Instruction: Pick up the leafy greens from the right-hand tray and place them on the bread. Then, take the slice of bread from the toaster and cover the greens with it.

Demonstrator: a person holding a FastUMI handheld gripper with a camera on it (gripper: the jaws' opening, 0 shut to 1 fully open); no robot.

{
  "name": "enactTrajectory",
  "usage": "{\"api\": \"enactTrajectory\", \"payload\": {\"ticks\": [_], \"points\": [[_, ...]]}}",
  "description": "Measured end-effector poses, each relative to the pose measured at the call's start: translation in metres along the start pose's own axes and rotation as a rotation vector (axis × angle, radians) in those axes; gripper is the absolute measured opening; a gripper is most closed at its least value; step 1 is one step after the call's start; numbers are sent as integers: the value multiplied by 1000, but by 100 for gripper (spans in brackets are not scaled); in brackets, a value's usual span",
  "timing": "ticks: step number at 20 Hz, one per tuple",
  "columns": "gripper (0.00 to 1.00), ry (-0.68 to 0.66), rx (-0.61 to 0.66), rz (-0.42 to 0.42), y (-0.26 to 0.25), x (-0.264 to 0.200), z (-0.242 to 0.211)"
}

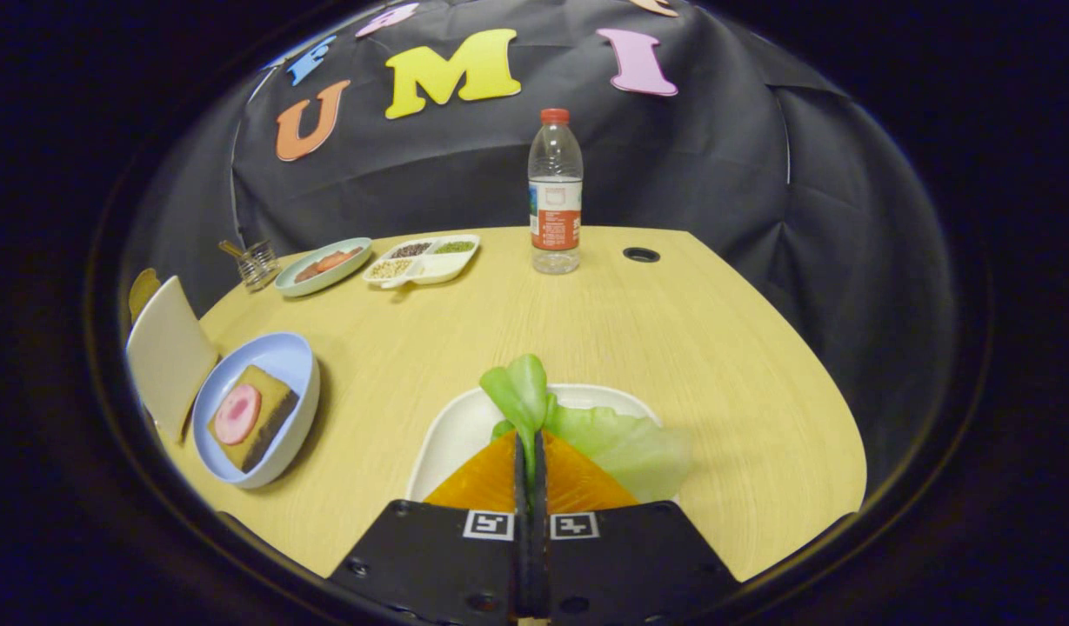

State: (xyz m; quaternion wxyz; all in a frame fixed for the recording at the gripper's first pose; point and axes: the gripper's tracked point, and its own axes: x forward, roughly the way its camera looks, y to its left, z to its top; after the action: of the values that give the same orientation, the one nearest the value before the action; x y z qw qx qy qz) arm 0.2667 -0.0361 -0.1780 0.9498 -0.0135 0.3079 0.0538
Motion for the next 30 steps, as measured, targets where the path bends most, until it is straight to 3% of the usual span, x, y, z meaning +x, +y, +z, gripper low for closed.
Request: {"api": "enactTrajectory", "payload": {"ticks": [5,14,17,24,30], "points": [[0,-58,129,28,0,-15,19],[0,-184,201,94,40,-71,62],[0,-204,185,125,78,-81,66],[0,-278,148,111,163,-88,75],[0,-290,-8,-8,204,-70,61]]}}
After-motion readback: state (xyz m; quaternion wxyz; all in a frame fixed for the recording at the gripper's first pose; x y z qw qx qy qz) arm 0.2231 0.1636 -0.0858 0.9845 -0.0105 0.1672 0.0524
